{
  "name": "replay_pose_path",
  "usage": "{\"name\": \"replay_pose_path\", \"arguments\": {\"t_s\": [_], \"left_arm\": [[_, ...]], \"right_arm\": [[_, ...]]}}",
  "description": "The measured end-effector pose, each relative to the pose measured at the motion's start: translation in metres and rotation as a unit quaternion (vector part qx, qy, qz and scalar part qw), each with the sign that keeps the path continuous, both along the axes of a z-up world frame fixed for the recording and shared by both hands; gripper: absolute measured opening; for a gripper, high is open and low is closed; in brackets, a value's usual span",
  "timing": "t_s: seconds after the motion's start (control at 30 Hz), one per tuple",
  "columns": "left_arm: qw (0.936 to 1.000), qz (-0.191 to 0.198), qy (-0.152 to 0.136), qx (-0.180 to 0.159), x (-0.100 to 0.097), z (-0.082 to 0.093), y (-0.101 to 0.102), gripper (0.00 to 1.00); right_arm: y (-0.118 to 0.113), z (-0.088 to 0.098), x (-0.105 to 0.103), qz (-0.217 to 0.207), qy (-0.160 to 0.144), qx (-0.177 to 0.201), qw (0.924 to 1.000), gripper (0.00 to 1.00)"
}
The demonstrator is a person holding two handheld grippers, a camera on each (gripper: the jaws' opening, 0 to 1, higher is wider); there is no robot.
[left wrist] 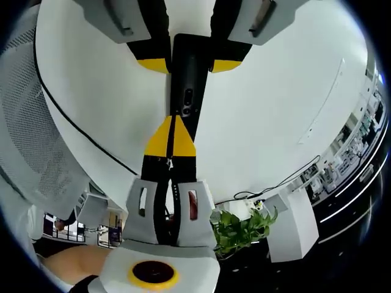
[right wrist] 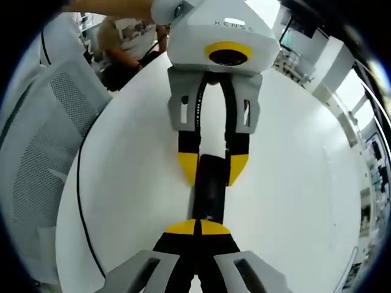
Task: Press the specified remote control buttons in sequence, fully releasing each button before pressing the next.
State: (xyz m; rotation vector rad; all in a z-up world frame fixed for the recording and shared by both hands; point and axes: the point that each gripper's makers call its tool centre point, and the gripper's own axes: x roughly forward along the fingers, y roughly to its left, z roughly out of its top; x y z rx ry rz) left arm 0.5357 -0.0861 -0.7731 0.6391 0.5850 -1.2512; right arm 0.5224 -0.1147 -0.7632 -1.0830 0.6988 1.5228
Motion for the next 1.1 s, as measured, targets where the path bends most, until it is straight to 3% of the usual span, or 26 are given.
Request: {"name": "replay_pose_path", "arguments": {"t_s": [1.1], "left_arm": [[0.9999,0.01,0.008,-0.002,-0.0001,-0.001,0.0004,0.23]], "right_arm": [[-0.0001,-0.0081,0.001,0.017,-0.001,-0.019,0.9997,0.0]]}}
